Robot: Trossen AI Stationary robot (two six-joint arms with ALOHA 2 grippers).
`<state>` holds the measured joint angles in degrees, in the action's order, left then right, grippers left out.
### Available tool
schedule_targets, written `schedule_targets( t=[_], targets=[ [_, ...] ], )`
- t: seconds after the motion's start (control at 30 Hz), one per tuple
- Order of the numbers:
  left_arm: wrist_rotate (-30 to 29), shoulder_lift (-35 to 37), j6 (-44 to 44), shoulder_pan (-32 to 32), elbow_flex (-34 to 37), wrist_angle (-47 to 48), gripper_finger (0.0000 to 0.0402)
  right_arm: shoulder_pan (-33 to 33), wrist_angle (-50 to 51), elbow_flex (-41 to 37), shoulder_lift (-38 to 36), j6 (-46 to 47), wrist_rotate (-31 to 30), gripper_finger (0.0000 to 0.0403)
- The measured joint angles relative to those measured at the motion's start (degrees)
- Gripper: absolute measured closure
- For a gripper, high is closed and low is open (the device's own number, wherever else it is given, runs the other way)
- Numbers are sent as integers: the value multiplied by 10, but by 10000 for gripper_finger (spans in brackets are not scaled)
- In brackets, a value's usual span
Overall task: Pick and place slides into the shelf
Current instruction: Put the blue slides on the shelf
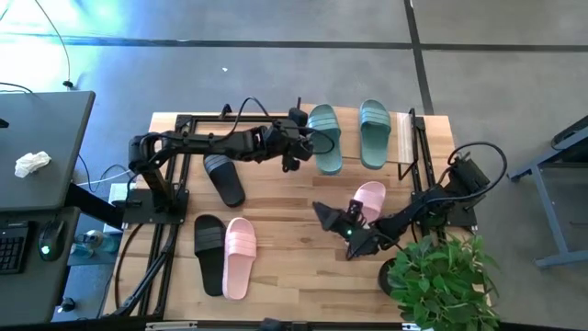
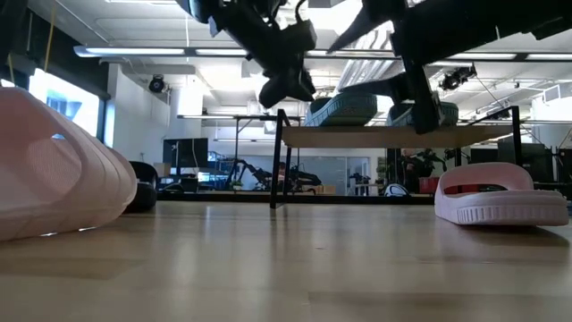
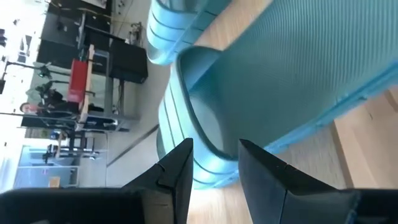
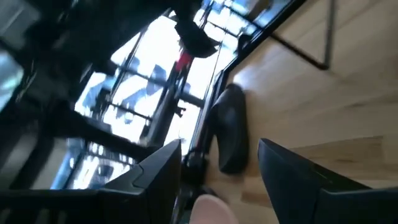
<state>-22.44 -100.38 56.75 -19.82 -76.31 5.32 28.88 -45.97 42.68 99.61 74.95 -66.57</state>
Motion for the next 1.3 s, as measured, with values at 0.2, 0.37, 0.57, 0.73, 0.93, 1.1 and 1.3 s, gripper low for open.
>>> schedule_targets(
  t=[0.2, 0.37, 0.57, 0.73, 0.93, 1.1, 1.3],
  targets=[
    [1, -5, -1, -1, -5, -25, 289, -6, -20, 0, 0, -90, 49, 202],
    [2, -38, -2, -1, -35, 3, 289, -9, -20, 0, 0, -119, 85, 202],
    [-30, -79, 4, 0, -87, 22, 289, -8, -15, 0, 0, -125, 101, 202],
    [-55, -86, 27, -1, -105, 20, 289, -7, -17, 0, 0, -138, 101, 202],
    [-62, -86, 48, -1, -107, 21, 315, -7, -18, 0, 0, -157, 101, 202],
    [-58, -86, 49, -1, -107, 20, 385, -7, -19, 0, 0, -192, 110, 202],
    [-78, -86, 48, -1, -107, 5, 381, -23, -15, 0, 0, -249, 174, 202]
  ],
)
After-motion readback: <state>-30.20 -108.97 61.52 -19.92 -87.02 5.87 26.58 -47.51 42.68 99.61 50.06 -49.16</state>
